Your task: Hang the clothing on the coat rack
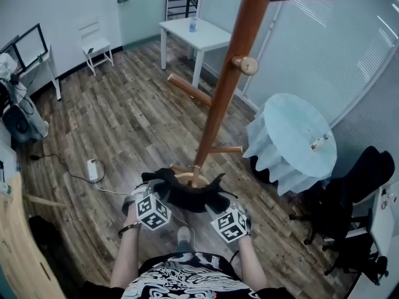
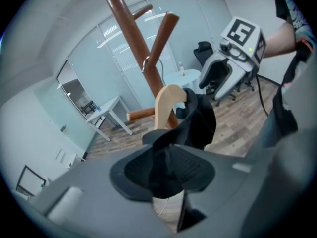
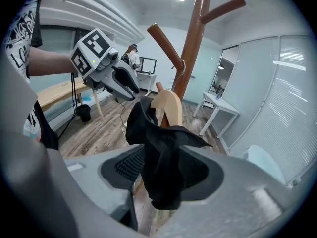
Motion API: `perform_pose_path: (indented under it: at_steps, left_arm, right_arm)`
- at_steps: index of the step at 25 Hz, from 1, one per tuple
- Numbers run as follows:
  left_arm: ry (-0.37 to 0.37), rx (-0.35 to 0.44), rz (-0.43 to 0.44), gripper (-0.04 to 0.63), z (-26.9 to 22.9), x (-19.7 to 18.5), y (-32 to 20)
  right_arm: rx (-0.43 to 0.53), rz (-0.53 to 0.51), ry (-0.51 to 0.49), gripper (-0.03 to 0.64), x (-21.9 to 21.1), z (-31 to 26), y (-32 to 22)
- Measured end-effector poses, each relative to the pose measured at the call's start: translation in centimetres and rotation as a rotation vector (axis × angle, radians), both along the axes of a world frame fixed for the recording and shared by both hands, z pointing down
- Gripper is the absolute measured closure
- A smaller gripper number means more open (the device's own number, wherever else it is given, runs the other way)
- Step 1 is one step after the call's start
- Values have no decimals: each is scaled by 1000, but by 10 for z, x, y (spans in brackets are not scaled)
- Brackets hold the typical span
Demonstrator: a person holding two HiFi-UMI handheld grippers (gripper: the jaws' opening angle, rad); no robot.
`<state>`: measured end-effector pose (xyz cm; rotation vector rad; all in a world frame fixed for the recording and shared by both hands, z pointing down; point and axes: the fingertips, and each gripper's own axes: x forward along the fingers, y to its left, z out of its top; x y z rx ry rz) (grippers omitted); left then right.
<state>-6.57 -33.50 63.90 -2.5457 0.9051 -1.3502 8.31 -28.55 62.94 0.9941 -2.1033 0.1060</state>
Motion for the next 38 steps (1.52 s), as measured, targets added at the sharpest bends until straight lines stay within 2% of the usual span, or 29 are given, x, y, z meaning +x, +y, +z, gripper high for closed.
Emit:
perform_pose_path:
  at_steps: [3, 5, 6, 11, 13, 16, 19, 24, 28, 30, 35, 38]
  left_arm:
    - [50, 37, -24, 603, -15, -3, 12]
    - [98, 27, -26, 606, -24, -3, 28]
    - [122, 21, -22, 606, -28, -3, 38]
    - [219, 108, -27, 606, -55, -8, 87]
    - [320, 93, -48, 606, -67, -13, 111]
    - [483, 65, -70, 606, -91, -22, 145]
    - [570, 92, -102, 606, -107, -33, 172]
    - [620, 120, -89, 606, -120, -34, 217]
    - [729, 118, -126, 606, -135, -40, 233]
    - [759, 113, -149, 606, -143, -41, 235]
    - [744, 122, -141, 606, -148, -33, 244]
    - [711, 163, -136, 606, -154, -24, 247]
  right_arm:
    - [27, 18, -50, 409, -8, -13, 12]
    - [84, 44, -58, 575, -10, -24, 21]
    - [112, 56, -55, 617, -12, -29, 26]
    - [205, 98, -69, 617, -31, -51, 65]
    - [221, 127, -104, 617, -39, -59, 85]
    - [227, 171, -216, 617, -55, -71, 119]
    - [254, 197, -276, 618, -67, -86, 156]
    - [294, 214, -260, 617, -74, -99, 205]
    - [313, 241, -272, 618, -73, -109, 228]
    - [321, 252, -287, 617, -71, -114, 235]
    - [334, 285, -350, 617, -56, -122, 242]
    - [328, 291, -377, 618, -45, -124, 241]
